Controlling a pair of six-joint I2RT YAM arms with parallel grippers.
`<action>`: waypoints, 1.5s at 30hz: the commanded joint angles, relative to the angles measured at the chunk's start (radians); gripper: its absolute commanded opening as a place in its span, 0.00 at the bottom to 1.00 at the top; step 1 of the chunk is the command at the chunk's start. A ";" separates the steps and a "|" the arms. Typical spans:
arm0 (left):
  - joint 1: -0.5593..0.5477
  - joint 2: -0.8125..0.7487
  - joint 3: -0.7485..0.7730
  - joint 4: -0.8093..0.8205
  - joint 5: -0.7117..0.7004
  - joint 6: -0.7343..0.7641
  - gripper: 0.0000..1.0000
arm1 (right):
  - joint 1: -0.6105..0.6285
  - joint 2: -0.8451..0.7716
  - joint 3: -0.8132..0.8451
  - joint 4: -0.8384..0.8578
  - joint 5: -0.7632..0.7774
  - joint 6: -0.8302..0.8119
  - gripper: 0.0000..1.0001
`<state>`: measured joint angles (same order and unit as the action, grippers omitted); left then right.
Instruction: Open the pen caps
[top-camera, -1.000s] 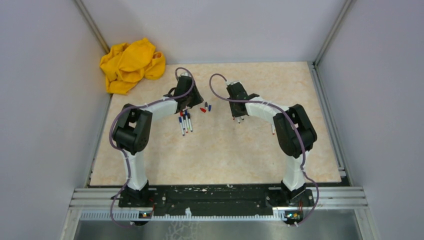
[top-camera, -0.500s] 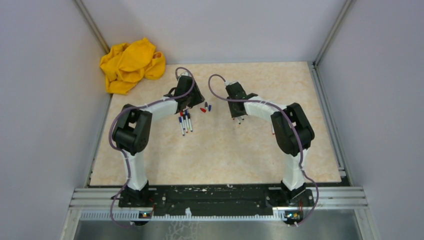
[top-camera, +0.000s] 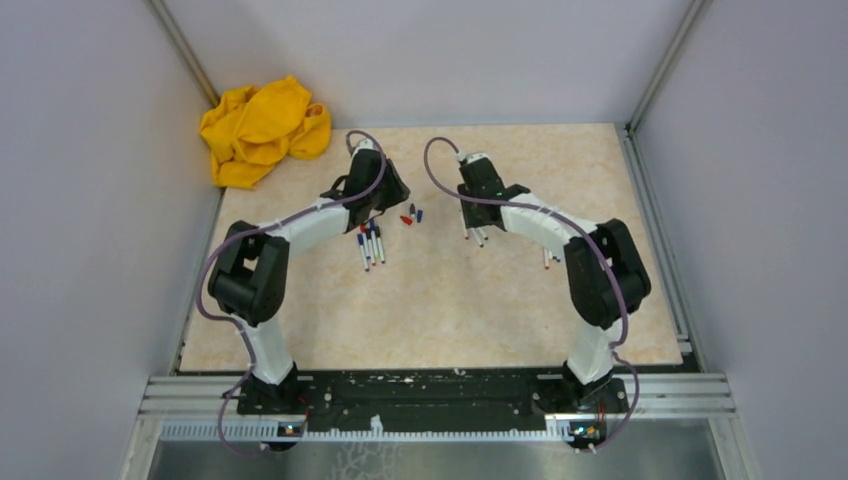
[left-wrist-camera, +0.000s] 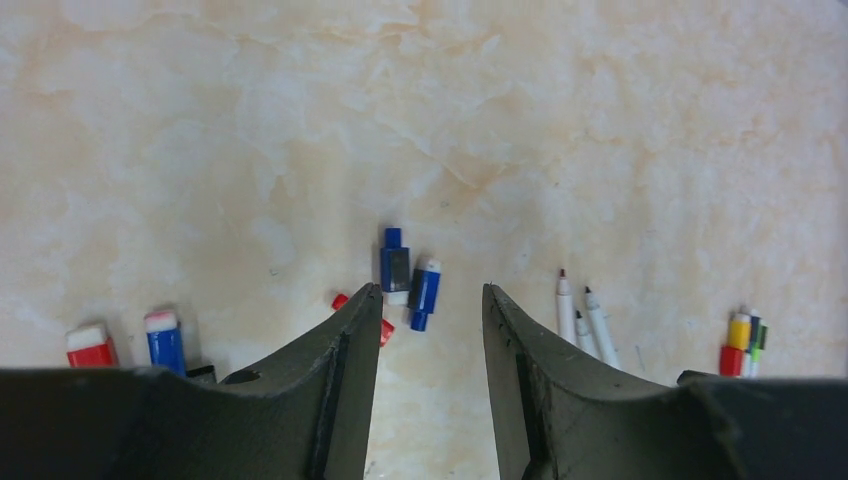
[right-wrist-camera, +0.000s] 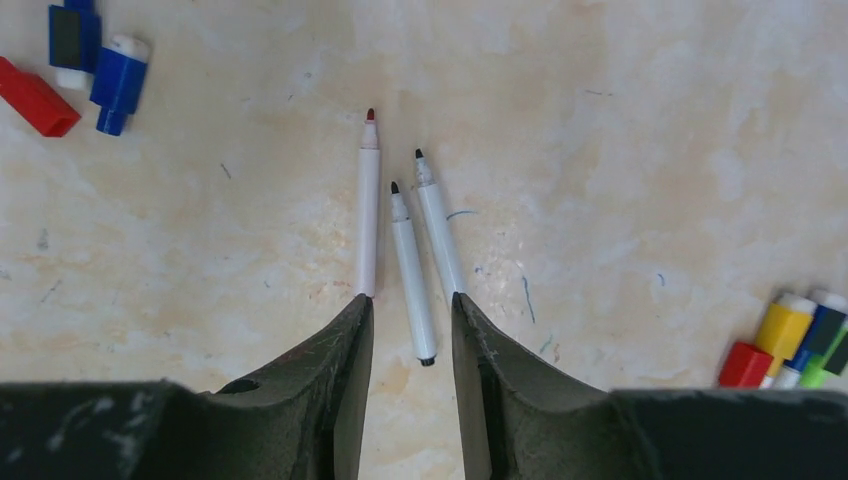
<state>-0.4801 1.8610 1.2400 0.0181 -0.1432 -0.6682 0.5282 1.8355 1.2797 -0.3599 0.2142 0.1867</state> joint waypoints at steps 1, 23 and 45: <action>-0.029 -0.059 -0.016 0.049 0.000 -0.005 0.48 | -0.035 -0.135 -0.050 0.018 0.033 0.034 0.35; -0.227 -0.054 -0.043 0.086 0.014 0.010 0.48 | -0.312 -0.249 -0.323 0.022 -0.012 0.088 0.38; -0.238 -0.066 -0.043 0.088 0.007 0.015 0.47 | -0.346 -0.268 -0.337 0.018 0.009 0.092 0.38</action>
<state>-0.7074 1.8187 1.1957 0.0830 -0.1280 -0.6655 0.1955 1.6253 0.9295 -0.3599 0.2081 0.2657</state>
